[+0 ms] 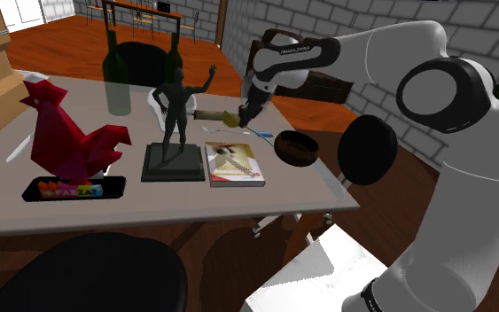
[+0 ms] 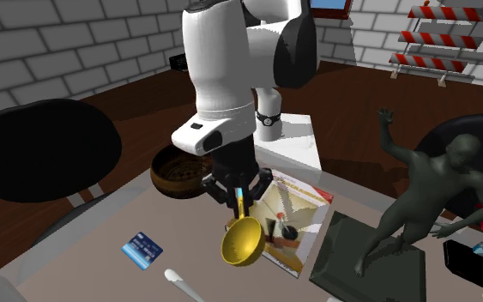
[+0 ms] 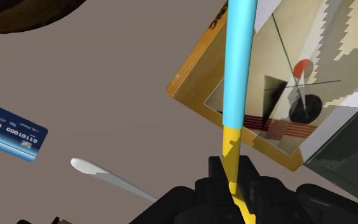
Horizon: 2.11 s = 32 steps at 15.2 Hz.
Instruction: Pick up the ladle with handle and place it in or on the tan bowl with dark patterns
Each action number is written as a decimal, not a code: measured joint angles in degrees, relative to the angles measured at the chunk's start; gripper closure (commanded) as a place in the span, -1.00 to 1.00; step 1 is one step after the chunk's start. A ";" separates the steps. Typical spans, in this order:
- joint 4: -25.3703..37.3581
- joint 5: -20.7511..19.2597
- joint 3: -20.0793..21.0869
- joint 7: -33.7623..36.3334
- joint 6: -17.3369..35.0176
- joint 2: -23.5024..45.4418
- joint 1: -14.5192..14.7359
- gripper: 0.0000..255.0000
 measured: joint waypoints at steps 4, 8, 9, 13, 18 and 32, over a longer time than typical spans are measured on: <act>2.12 -0.33 -0.15 0.46 -2.88 -0.79 -0.10 1.00; 4.03 -0.62 -0.22 0.96 -5.30 -1.34 -0.09 1.00; 4.76 -0.69 -0.25 1.08 -6.09 -1.40 -0.12 1.00; 7.46 -0.96 -0.32 1.65 -9.07 -1.74 -0.15 1.00; 5.54 -0.72 -1.08 -0.37 -10.42 -4.59 -1.55 1.00; -7.03 0.60 -8.17 -16.97 -12.97 -16.57 -10.72 1.00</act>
